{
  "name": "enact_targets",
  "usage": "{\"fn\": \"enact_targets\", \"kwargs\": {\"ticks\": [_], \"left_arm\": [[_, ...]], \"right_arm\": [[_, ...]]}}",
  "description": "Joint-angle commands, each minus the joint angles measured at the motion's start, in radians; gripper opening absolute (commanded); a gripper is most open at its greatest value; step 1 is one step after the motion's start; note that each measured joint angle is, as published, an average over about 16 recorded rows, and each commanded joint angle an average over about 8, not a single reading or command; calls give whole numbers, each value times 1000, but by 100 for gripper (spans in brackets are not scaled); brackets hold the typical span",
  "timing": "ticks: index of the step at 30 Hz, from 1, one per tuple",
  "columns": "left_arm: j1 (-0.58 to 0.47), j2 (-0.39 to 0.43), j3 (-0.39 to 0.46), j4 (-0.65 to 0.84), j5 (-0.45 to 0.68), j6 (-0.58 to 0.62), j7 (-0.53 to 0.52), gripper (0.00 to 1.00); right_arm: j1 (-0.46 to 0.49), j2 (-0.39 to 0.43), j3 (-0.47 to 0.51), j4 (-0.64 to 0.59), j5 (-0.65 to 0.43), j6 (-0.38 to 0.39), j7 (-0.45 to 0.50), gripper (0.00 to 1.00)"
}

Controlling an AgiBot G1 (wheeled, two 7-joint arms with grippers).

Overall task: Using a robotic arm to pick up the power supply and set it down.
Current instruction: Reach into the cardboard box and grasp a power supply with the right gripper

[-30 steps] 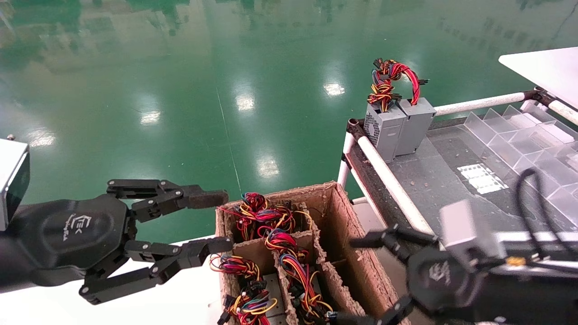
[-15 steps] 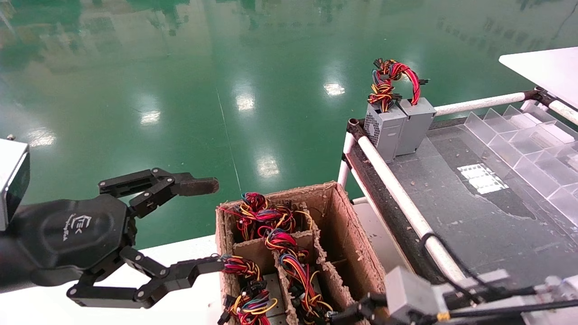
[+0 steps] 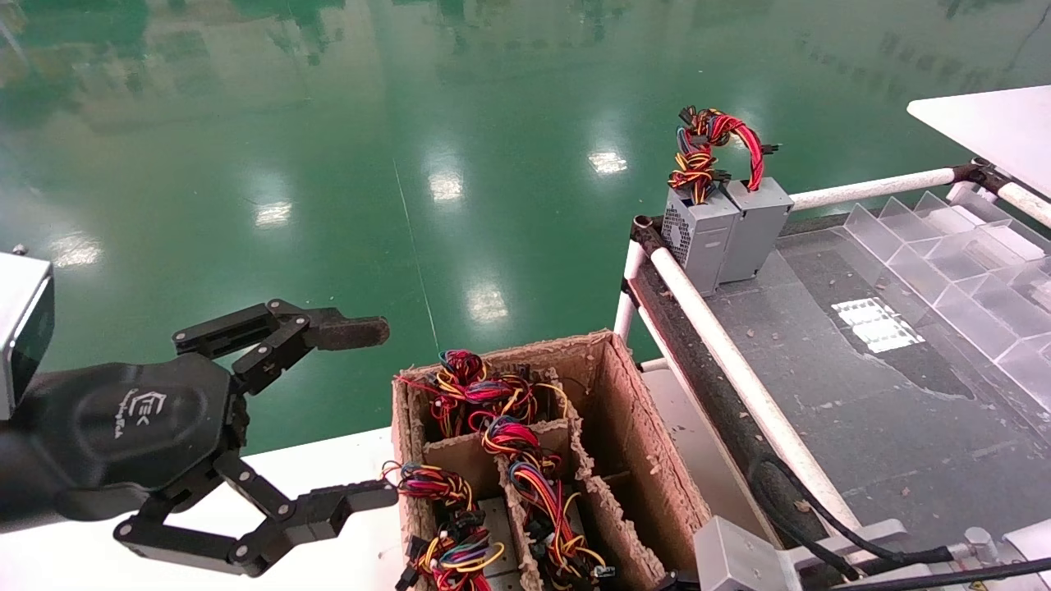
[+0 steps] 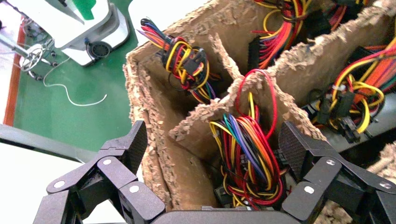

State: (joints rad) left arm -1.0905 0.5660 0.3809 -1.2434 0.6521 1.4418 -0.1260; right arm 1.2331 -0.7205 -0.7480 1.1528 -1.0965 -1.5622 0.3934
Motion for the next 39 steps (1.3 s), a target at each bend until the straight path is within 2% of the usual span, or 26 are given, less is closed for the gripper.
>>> {"fn": "enact_targets", "kwargs": {"ticks": [1, 13, 23, 39], "left_arm": [[0, 0, 0, 0, 0, 0, 0, 100], [0, 0, 0, 0, 0, 0, 0, 100], [0, 0, 0, 0, 0, 0, 0, 100], [0, 0, 0, 0, 0, 0, 0, 100]], "right_arm": [[-2, 1, -7, -14, 8, 5, -8, 0], [-11, -20, -29, -79, -9, 26, -46, 0], [-14, -27, -34, -87, -34, 51, -81, 0], [-29, -23, -22, -100, -4, 58, -91, 0]]}}
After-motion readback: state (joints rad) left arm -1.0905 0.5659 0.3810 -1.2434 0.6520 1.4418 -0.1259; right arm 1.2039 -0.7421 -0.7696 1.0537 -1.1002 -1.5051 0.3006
